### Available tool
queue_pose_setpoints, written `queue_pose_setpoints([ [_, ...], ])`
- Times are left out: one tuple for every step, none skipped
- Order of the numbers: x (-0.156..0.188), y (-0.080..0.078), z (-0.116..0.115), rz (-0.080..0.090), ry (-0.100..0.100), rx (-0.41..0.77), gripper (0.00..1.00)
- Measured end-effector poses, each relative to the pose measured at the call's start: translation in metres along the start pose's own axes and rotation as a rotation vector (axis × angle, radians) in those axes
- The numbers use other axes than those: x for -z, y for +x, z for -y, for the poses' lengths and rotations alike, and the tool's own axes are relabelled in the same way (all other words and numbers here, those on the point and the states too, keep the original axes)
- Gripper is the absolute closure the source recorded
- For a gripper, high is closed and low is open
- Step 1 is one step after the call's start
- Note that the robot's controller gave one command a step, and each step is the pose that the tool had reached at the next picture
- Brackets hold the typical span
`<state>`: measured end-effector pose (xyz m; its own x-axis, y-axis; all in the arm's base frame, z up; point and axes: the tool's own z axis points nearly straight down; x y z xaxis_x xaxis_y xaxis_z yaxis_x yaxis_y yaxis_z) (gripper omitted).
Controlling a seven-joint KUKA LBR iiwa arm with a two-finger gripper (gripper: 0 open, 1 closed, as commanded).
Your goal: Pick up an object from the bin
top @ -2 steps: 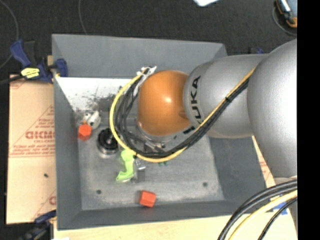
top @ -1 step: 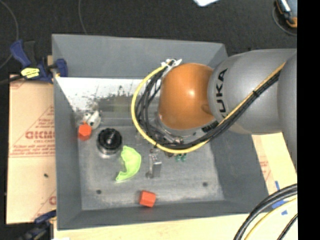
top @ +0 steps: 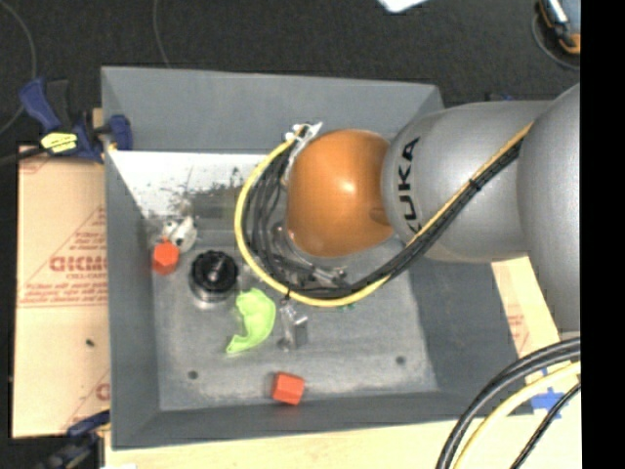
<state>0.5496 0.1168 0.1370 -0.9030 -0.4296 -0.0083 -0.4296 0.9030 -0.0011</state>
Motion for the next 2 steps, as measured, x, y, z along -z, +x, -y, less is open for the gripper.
queue_pose_setpoints([
  [-0.0663, 0.0052, 0.0183, 0.006, 0.001, -0.132, 0.0],
  [-0.0647, -0.004, 0.0167, 0.012, 0.003, 0.289, 1.0],
])
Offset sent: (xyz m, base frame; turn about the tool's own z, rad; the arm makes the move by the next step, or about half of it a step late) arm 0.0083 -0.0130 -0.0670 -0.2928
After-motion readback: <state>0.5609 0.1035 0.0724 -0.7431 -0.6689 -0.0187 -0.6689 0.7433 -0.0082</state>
